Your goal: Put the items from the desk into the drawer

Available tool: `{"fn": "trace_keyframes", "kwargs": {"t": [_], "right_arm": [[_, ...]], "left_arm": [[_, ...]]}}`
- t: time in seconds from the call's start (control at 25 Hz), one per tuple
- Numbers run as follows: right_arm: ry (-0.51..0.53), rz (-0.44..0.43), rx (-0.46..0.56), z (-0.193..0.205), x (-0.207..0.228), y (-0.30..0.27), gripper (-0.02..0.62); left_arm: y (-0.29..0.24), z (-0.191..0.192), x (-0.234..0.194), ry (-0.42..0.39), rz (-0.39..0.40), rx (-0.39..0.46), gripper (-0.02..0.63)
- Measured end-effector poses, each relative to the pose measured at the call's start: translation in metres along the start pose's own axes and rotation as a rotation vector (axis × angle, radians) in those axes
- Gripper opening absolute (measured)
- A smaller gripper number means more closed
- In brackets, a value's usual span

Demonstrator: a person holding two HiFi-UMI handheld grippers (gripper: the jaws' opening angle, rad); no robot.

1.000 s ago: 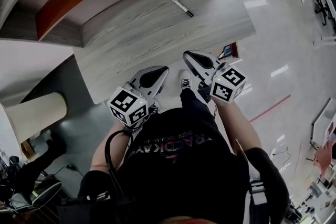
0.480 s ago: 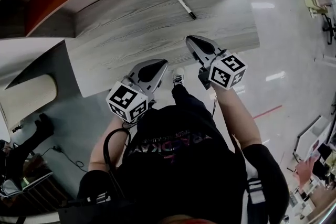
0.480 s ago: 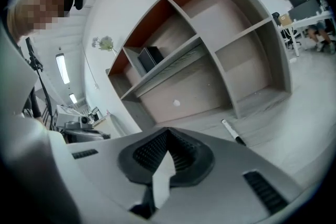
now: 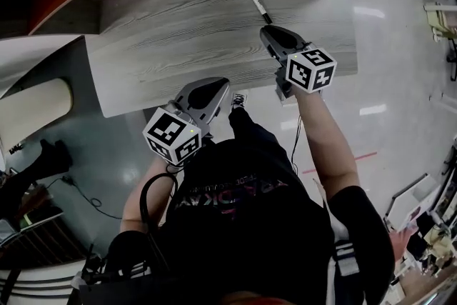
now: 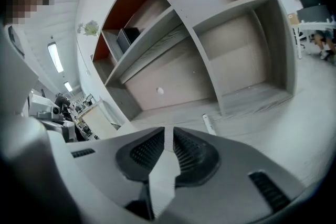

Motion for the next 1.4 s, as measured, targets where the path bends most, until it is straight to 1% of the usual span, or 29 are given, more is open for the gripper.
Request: {"fn": "trace_keyframes", "kwargs": {"t": [0.08,0.24,0.36,0.44,0.6,0.8,0.92,1.12,1.24,1.4], "right_arm": [[0.022,0.009,-0.037,0.002,0.011,-0.008,0.089],[0.096,0.043,-0.12,0.004,0.031,-0.026,0.108],[0.172,0.075,-0.204,0.005,0.049,-0.042,0.125],[0.212,0.095,-0.275,0.006,0.06,-0.055,0.133],[0.245,0.117,-0.404,0.008,0.077,-0.082,0.14],[0.28,0.113,-0.531,0.014,0.086,-0.108,0.14],[0.294,0.129,-0.569,0.017,0.087,-0.116,0.14],[0.306,0.169,-0.605,0.016,0.089,-0.123,0.131],[0.339,0.179,-0.618,0.016,0.089,-0.123,0.103],[0.385,0.18,-0.631,0.019,0.085,-0.125,0.101]], "left_arm": [[0.0,0.001,0.0,0.009,-0.017,0.001,0.011],[0.001,0.002,0.002,0.018,-0.039,0.002,0.011],[0.0,0.005,0.004,0.023,-0.049,0.002,0.011],[0.001,0.008,0.004,0.028,-0.061,0.002,0.011],[0.004,0.009,0.001,0.037,-0.091,0.009,0.011],[0.01,0.011,0.0,0.046,-0.14,0.021,0.011],[0.016,0.01,-0.002,0.033,-0.155,0.021,0.011],[0.019,0.006,-0.006,-0.011,-0.166,0.008,0.011],[0.018,0.006,-0.005,-0.029,-0.161,-0.002,0.011],[0.015,0.007,-0.005,-0.043,-0.141,-0.013,0.011]]}}
Point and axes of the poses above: the fingertips, and each gripper's own axes: y backward along the fingers, x to its right, z out of its underside, the point moved 9 cm from there along y, backward along the fingers, and after that the axes turned 14 degrees about x, right-handed, at the moved point
